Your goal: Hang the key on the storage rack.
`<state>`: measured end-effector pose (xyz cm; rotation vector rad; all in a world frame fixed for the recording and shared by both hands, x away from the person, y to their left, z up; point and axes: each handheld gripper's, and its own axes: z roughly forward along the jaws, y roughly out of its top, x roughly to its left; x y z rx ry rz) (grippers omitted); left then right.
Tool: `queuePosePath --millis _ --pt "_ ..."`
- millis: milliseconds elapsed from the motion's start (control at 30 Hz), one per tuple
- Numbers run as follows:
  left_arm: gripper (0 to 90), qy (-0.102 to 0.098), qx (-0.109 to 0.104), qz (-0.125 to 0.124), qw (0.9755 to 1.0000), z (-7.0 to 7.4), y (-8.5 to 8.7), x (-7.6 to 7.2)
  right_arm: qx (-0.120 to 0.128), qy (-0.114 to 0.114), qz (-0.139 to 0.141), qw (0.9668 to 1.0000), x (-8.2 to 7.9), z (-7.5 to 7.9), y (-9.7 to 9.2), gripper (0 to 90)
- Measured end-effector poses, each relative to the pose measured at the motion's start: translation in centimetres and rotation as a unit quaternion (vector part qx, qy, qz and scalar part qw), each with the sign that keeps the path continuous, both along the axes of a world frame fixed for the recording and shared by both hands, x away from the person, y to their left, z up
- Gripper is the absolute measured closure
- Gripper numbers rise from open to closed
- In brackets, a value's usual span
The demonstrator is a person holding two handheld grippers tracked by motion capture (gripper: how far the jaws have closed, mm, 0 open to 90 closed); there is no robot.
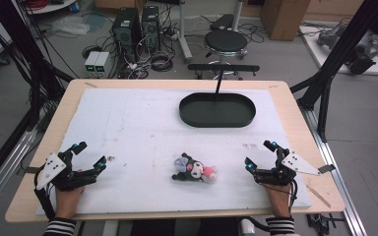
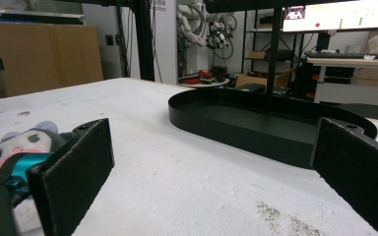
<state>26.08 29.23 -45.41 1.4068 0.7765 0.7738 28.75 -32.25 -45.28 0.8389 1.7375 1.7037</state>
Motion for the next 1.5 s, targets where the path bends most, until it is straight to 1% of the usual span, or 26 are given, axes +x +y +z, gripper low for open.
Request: queuePosePath --millis 300,400,433,633,700,733,767,800,833,867,900,933,967,1000,1033,1067,1167,1233,1267,1300,1333,1367,1400,1433,1467,1500 --pt "10.9 0.001 0.0 0.001 1.0 0.0 0.0 0.0 -0.002 -0.007 0.0 1.0 0.0 0.0 0.0 1.6" --pt "10.9 0.001 -0.001 0.0 1.0 0.0 0.0 0.0 0.003 0.0 -0.001 1.0 0.0 0.0 0.0 1.6" --pt "10.9 0.001 0.001 0.0 1.0 0.0 0.0 0.0 0.002 -0.003 -0.002 1.0 0.0 0.0 0.0 1.6" --pt "10.9 0.0 0.001 0.001 1.0 0.0 0.0 0.0 0.009 0.005 -0.001 0.9999 0.1 0.0 -0.1 1.6" --pt "10.8 0.0 0.0 0.001 1.0 0.0 0.0 0.0 0.013 0.019 0.003 0.9997 0.3 0.3 -0.2 1.6" --pt "10.8 0.0 -0.001 0.001 1.0 0.0 0.0 0.0 0.013 0.019 0.003 0.9997 0.3 0.3 -0.2 1.6" --pt "10.8 0.001 -0.001 0.001 1.0 0.0 0.0 0.0 0.015 0.023 0.005 0.9996 0.5 0.6 -0.3 1.6" --pt "10.9 0.001 -0.002 0.001 1.0 0.0 0.0 0.0 0.034 0.027 0.022 0.9988 0.7 1.6 -0.2 1.6" --pt "10.9 0.002 -0.001 0.002 1.0 0.0 0.0 0.1 0.034 0.027 0.022 0.9988 0.7 1.6 -0.2 1.6" --pt "10.9 0.004 0.0 0.001 1.0 0.0 0.0 0.1 0.033 0.028 0.032 0.9986 0.7 2.3 -0.1 1.6" --pt "10.9 0.005 -0.002 0.001 1.0 0.0 0.0 0.1 0.022 0.028 0.04 0.9986 0.8 3.1 0.1 1.6" --pt "10.8 0.005 -0.002 0.001 1.0 0.0 0.0 0.1 -0.007 0.038 0.062 0.9973 1.1 4.8 0.6 1.6" --pt "10.8 0.005 -0.002 0.001 1.0 0.0 0.0 0.1 -0.007 0.038 0.062 0.9973 1.1 4.8 0.6 1.6" --pt "10.8 0.004 -0.002 0.002 1.0 0.0 0.0 0.1 -0.036 0.05 0.089 0.9941 1.3 6.3 1.4 1.6" --pt "10.9 0.003 0.0 0.002 1.0 0.0 0.0 0.1 -0.052 0.053 0.103 0.9919 1.4 7.0 1.7 1.6" --pt "10.8 0.003 0.0 0.002 1.0 0.0 0.0 0.1 -0.052 0.053 0.103 0.9919 1.4 7.0 1.7 1.6" --pt "10.9 0.003 0.0 0.002 1.0 0.0 0.0 0.1 -0.096 0.061 0.134 0.9844 1.7 8.8 3.0 1.6" --pt "10.9 0.003 -0.001 0.002 1.0 0.0 0.0 0.1 -0.121 0.073 0.154 0.9779 1.9 9.6 4.0 1.6" --pt "10.9 0.003 0.0 0.002 1.0 0.0 0.0 0.1 -0.149 0.082 0.168 0.971 2.2 10.2 4.9 1.6" --pt "10.9 0.003 0.001 0.002 1.0 0.0 0.0 0.1 -0.163 0.084 0.176 0.967 2.3 10.4 5.4 1.7" --pt "10.9 0.003 0.001 0.002 1.0 0.0 0.0 0.1 -0.163 0.084 0.176 0.967 2.3 10.4 5.4 1.7" --pt "10.9 0.003 0.001 0.002 1.0 0.0 0.0 0.1 -0.175 0.089 0.184 0.9633 2.5 10.6 5.8 1.7" --pt "10.9 0.003 0.001 0.002 1.0 0.0 0.0 0.1 -0.194 0.094 0.198 0.9563 2.8 10.8 6.6 1.7" --pt "10.9 0.003 0.0 0.002 1.0 0.0 0.0 0.1 -0.194 0.094 0.198 0.9563 2.8 10.8 6.6 1.7" --pt "10.9 0.003 0.0 0.002 1.0 0.0 0.0 0.1 -0.201 0.1 0.202 0.9534 2.8 10.9 7.0 1.7" --pt "10.9 0.003 0.0 0.002 1.0 0.0 0.0 0.1 -0.22 0.107 0.215 0.9455 3.1 10.9 7.8 1.7"
